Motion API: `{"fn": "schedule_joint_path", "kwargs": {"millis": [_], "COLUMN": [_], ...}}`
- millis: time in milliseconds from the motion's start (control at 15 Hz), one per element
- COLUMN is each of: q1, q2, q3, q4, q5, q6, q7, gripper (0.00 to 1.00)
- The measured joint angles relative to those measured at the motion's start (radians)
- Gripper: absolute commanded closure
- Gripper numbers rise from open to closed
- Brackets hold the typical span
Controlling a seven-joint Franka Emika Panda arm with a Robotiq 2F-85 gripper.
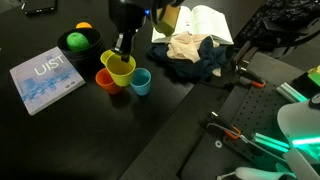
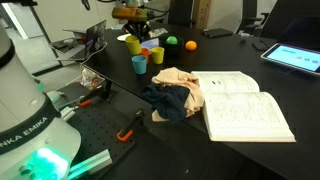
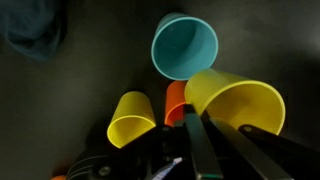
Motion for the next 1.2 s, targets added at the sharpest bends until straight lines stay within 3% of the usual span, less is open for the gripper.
{"fn": "schedule_joint_path", "kwargs": {"millis": [467, 933, 1200], "q1": [-0.092, -0.098, -0.097], "q2": [-0.002, -0.026, -0.055], "q3": [-0.001, -0.007, -0.019], "q4": [0.022, 0.001, -0.004], "q5": [-0.061, -0.140, -0.202], "q6": [0.016, 0.006, -0.057], "q7": [-0.029, 0.003, 0.047], "gripper": [0.99, 0.99, 0.99]}}
